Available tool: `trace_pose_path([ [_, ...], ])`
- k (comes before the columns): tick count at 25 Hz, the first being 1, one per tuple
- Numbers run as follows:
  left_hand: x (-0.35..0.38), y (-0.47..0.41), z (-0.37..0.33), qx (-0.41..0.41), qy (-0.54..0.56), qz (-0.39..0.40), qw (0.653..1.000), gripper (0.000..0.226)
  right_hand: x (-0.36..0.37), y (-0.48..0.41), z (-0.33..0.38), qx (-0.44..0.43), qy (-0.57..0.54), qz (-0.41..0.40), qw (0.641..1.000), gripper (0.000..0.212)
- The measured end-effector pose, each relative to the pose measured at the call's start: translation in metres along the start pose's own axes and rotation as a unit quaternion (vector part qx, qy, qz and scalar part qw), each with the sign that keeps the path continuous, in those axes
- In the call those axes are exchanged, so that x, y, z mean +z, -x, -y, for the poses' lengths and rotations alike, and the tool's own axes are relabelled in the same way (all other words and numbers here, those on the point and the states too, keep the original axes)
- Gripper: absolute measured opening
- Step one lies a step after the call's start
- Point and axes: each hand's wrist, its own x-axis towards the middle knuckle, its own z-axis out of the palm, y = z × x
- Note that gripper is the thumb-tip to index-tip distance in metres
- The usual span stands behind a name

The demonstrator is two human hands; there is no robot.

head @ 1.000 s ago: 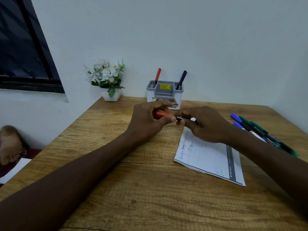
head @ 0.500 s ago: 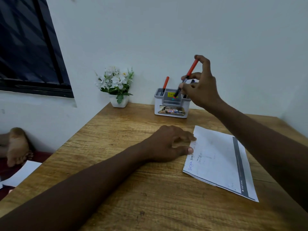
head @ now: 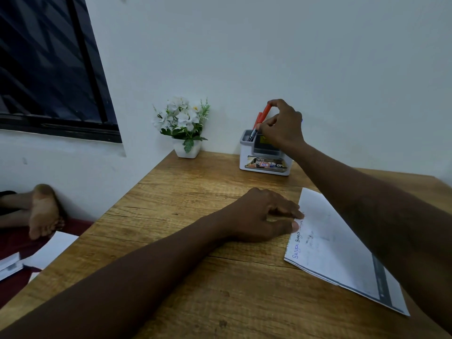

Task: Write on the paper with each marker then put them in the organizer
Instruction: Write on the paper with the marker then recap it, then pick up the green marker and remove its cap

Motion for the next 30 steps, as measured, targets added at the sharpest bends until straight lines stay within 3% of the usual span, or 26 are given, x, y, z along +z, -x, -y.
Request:
trace_pose_path([
  [7,0.0,-0.002,0.001,-0.006,0.005,0.009,1.0,0.037,-0.004,-0.008,0.001,-0.028,0.057,0.062,0.996,0.048],
  [16,0.005,-0.001,0.006,-0.008,-0.021,-0.013,1.0,0.036,-0.068,0.074,-0.017,-0.088,-0.03,-0.012,0.996,0.024],
  [24,0.008,0.002,0.004,-0.018,0.004,-0.034,0.999,0.032,-0.151,0.15,-0.056,-0.007,0.022,0.007,1.0,0.008],
  [30,0.007,0.0,0.006,-0.034,-0.026,-0.018,0.999,0.041,-0.218,0.141,-0.102,0.141,0.17,0.015,0.975,0.007],
])
